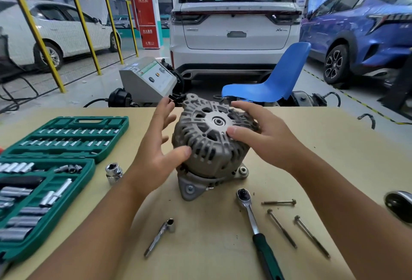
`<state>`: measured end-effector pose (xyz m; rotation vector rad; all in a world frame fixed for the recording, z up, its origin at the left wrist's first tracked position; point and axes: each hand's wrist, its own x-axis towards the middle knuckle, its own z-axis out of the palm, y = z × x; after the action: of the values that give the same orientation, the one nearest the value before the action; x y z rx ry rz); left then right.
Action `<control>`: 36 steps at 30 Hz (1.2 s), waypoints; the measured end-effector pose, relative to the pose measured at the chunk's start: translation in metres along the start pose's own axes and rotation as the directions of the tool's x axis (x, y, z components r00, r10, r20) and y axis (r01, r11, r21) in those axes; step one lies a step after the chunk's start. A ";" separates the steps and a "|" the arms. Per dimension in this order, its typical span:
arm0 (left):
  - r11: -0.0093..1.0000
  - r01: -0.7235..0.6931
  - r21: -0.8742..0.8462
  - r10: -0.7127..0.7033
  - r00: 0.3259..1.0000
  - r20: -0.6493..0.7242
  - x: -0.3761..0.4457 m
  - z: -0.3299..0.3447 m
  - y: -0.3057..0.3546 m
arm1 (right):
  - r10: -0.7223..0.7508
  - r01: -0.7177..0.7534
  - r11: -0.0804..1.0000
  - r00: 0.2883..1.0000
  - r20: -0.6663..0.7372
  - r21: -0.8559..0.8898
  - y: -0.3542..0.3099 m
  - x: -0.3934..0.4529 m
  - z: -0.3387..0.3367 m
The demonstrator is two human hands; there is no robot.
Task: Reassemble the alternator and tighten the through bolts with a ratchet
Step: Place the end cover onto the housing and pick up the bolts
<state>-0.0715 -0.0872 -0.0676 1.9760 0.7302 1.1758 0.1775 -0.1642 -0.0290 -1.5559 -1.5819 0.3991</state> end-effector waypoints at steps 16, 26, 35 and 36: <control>0.948 0.142 -0.285 -0.178 0.979 -0.104 0.008 0.005 0.016 | -0.054 0.042 0.998 0.916 -0.397 -0.037 -0.010 -0.032 0.013; 0.934 0.018 -0.358 -0.175 0.895 -0.411 0.010 -0.004 0.013 | 0.147 -0.092 0.986 0.880 -0.452 0.142 -0.001 -0.037 0.021; 0.916 0.154 -0.371 -0.242 0.948 -0.205 0.010 0.014 0.024 | 0.341 -0.218 0.857 0.919 -0.198 0.466 -0.005 -0.034 0.029; 0.915 0.148 -0.374 -0.234 0.952 -0.197 0.009 0.015 0.027 | 0.356 -0.226 0.843 0.915 -0.190 0.489 -0.003 -0.034 0.027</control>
<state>-0.0515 -0.1002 -0.0466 1.4456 0.7520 1.3322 0.1501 -0.1870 -0.0541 -1.4056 -0.9431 0.6459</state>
